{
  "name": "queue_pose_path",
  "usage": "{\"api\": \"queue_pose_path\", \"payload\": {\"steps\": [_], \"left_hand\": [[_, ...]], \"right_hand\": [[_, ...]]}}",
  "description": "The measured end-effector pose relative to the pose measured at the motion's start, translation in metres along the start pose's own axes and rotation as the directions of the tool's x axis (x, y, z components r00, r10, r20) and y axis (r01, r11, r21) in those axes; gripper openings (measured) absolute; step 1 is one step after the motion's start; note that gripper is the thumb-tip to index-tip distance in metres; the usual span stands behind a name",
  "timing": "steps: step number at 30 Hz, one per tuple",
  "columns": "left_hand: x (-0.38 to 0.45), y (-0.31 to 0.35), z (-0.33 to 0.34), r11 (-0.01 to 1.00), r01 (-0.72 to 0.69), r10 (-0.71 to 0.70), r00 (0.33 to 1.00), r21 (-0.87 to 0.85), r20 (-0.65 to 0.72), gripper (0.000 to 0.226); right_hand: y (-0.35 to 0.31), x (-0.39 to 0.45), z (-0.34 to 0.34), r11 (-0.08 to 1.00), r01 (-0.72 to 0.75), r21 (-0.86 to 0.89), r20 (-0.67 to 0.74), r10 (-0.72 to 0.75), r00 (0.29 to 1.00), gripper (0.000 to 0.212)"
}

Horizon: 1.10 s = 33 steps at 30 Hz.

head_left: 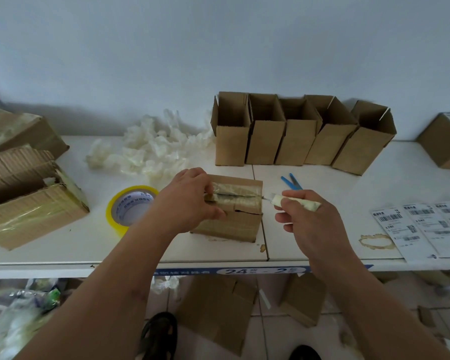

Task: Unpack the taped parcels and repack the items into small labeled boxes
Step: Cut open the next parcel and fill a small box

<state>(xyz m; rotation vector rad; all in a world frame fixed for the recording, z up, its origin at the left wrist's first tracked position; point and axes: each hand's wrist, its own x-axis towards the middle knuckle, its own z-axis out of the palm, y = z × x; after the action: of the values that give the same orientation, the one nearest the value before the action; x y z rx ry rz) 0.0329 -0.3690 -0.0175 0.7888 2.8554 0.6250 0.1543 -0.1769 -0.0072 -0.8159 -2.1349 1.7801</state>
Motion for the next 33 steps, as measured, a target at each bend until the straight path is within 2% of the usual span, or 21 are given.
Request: {"api": "queue_pose_path", "payload": {"steps": [11, 18, 22, 24, 26, 29, 33], "left_hand": [[-0.003, 0.005, -0.003, 1.0, 0.021, -0.021, 1.0, -0.003, 0.015, 0.047], [-0.011, 0.006, -0.011, 0.995, 0.021, -0.015, 0.998, -0.099, 0.065, 0.045], [-0.018, 0.001, -0.019, 0.933, 0.11, -0.095, 0.994, -0.341, 0.06, 0.056], [-0.021, -0.004, -0.023, 0.903, 0.177, -0.177, 0.984, -0.391, 0.035, 0.066], [-0.024, -0.011, -0.026, 0.876, 0.277, -0.273, 0.96, -0.394, 0.069, 0.077], [-0.027, -0.018, -0.026, 0.859, 0.343, -0.29, 0.938, -0.38, 0.19, 0.065], [-0.027, -0.022, -0.029, 0.836, 0.328, -0.244, 0.94, -0.44, 0.238, 0.05]], "right_hand": [[-0.005, -0.013, -0.004, 0.998, -0.025, -0.065, 0.006, 0.025, 1.0, 0.013], [-0.017, -0.008, -0.017, 0.996, -0.025, -0.084, 0.025, 0.027, 0.999, 0.01], [-0.029, -0.002, -0.021, 0.991, 0.082, -0.103, 0.079, -0.074, 0.994, 0.009], [-0.036, 0.001, -0.017, 0.979, 0.166, -0.121, 0.164, -0.146, 0.976, 0.011], [-0.042, 0.005, -0.008, 0.954, 0.25, -0.163, 0.262, -0.202, 0.944, 0.008], [-0.048, 0.013, 0.011, 0.907, 0.353, -0.23, 0.359, -0.258, 0.897, 0.008], [-0.05, 0.021, 0.037, 0.843, 0.452, -0.291, 0.447, -0.298, 0.843, 0.012]]}}
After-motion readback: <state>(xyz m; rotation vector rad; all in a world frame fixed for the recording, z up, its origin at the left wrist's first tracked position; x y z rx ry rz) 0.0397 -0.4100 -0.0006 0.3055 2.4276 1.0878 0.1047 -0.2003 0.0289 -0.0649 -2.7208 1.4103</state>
